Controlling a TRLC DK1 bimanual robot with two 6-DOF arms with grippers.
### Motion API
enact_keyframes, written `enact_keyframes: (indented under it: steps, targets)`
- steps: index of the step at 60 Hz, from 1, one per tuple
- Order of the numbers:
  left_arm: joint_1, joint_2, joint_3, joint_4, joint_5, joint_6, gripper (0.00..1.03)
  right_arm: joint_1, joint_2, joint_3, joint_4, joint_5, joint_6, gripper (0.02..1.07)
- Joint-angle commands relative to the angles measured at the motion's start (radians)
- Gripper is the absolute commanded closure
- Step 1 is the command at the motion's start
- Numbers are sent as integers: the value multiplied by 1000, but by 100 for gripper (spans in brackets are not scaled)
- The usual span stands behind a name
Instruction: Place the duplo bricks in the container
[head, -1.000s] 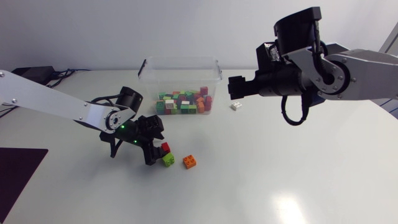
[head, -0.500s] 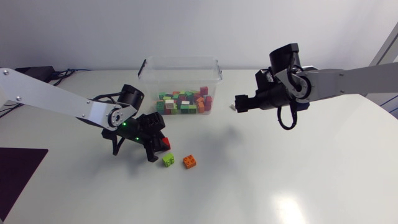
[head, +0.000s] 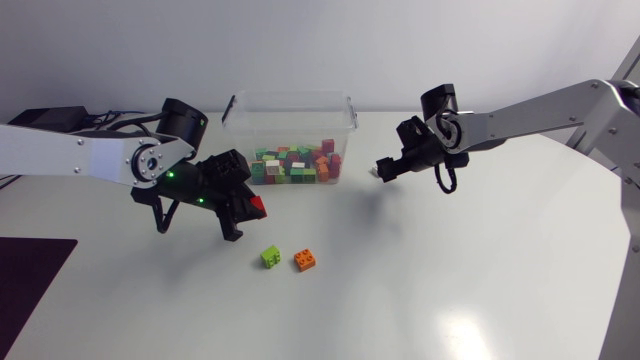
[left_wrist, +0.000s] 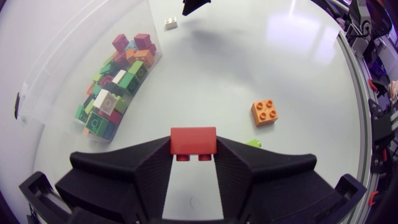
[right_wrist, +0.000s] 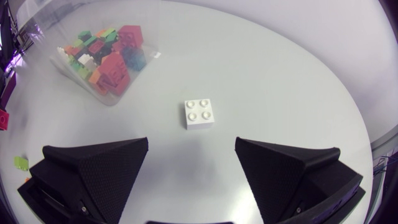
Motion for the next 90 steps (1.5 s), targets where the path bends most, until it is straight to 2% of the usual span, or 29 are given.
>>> enact_keyframes:
  steps: [1,7,23,29,39,49,55,70,90]
  targets:
    - [6,-47,46,-22,9,-33,76,-24,74,70,-29,-25,-51,6]
    - [6,-70,81,-47,9,-45,76,-39,136,141,-42,-57,-87,6]
    - [23,-67,200,-78,9,-87,76,-22,231,247,-50,-62,-129,7]
    - [31,-55,241,-78,9,-107,76,-16,263,280,-67,-62,-130,13]
    - [43,-44,301,-78,9,-142,76,-7,283,297,-67,-57,-130,36]
    - [58,-19,350,-68,11,-174,76,4,303,299,-67,-44,-127,69]
    - [70,-6,370,-42,11,-203,76,7,304,296,-69,-36,-120,75]
    - [100,50,425,37,11,-286,75,13,109,156,-56,-10,-112,78]
    - [106,221,546,108,8,-360,75,67,-240,-19,-119,-5,-52,78]
